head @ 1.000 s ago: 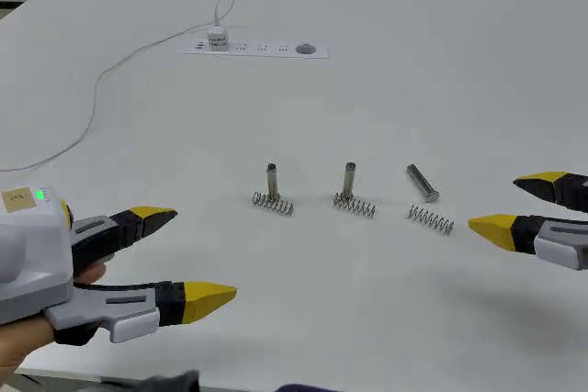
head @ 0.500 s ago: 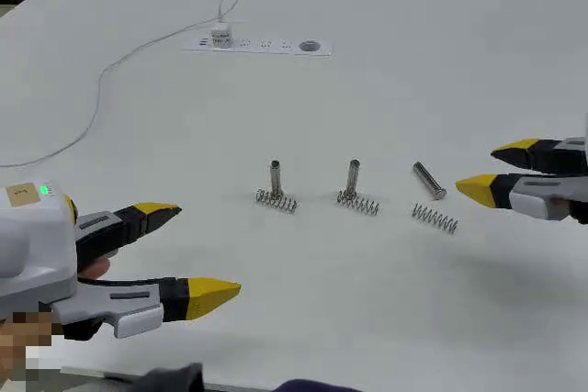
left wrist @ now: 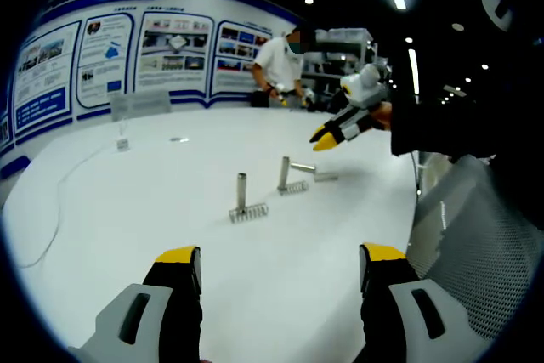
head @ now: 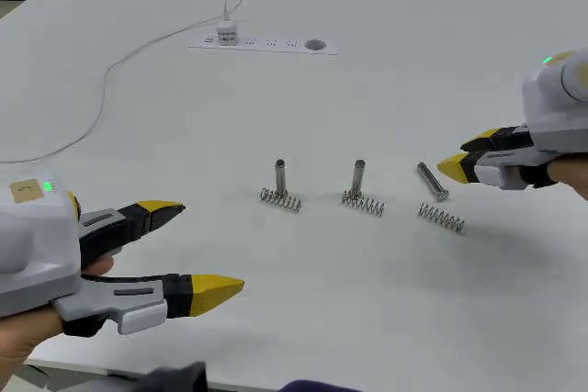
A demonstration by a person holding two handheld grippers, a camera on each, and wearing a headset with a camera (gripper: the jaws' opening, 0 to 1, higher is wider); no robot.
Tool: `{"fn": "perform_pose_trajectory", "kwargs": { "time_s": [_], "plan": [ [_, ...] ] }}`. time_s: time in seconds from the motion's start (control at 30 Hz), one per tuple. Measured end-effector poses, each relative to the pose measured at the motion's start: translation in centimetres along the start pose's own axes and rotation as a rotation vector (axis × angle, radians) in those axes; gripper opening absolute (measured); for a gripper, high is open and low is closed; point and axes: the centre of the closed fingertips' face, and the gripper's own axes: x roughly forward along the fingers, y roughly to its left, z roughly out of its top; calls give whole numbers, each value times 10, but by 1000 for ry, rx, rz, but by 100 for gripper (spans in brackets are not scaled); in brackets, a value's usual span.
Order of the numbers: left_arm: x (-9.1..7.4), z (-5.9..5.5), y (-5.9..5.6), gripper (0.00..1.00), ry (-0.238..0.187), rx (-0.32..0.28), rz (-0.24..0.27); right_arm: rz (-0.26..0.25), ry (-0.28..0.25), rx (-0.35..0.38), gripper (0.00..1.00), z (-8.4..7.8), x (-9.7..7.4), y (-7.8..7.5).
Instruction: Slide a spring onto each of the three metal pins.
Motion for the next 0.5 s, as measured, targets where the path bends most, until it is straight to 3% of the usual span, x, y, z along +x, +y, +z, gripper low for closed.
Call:
{"fn": "perform_pose_trajectory", "kwargs": {
  "time_s": [0.5],
  "plan": [
    [0,-1,1,77,2,-9,3,-22,137,42,18,-11,35,-6]
  ]
}}
